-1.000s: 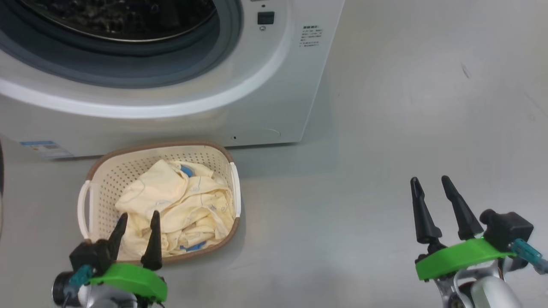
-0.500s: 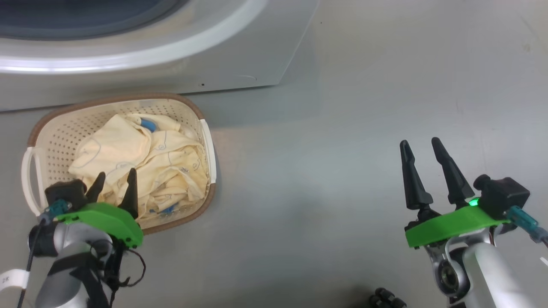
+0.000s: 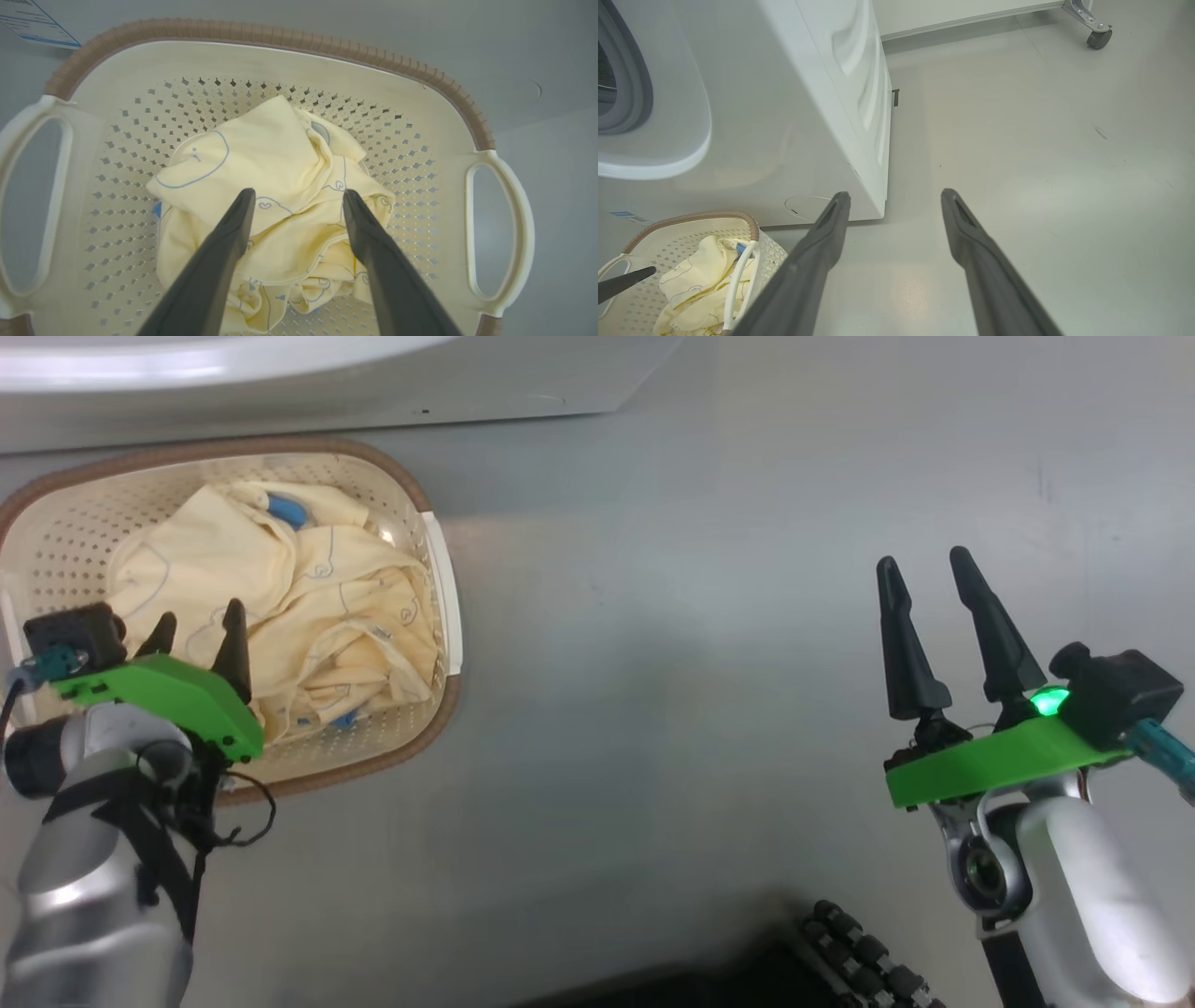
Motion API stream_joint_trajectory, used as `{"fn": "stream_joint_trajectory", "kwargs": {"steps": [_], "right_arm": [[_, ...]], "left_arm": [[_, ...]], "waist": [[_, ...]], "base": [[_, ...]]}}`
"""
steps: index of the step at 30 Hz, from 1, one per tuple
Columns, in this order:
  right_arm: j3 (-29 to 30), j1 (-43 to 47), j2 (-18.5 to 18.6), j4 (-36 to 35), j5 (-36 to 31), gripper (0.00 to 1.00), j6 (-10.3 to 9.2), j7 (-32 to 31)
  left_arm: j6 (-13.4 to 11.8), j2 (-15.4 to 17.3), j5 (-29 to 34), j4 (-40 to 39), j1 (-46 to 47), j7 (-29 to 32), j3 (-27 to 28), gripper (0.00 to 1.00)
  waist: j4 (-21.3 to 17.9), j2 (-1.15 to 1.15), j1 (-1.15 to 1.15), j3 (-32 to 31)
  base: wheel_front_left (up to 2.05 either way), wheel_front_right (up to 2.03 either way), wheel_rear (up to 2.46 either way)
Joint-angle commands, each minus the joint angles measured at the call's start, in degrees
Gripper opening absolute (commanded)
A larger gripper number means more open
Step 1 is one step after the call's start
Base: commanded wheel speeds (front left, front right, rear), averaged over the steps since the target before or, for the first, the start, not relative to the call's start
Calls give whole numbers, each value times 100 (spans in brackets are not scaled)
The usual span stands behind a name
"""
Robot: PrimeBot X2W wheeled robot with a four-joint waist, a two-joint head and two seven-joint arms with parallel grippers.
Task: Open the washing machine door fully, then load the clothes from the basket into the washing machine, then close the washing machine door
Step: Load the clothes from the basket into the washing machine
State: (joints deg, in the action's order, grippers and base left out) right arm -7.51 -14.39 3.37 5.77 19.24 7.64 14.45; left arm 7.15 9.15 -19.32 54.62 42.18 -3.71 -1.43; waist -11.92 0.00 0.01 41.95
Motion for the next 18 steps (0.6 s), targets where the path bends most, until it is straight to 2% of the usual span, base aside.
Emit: {"fn": "stream_joint_trajectory", "kwargs": {"steps": [1, 18], "right_arm": [[-92, 36, 122, -174, 16, 100, -15, 55], [-135, -152, 220, -289, 95, 100, -15, 55]], "left_arm": [[29, 269, -29, 41, 48, 59, 61, 100], [33, 591, -325, 622, 879, 191, -529, 100]], "waist": [[17, 0, -1, 239], [-153, 0, -1, 957]], "base": [[0, 0, 0], [0, 0, 0]]}}
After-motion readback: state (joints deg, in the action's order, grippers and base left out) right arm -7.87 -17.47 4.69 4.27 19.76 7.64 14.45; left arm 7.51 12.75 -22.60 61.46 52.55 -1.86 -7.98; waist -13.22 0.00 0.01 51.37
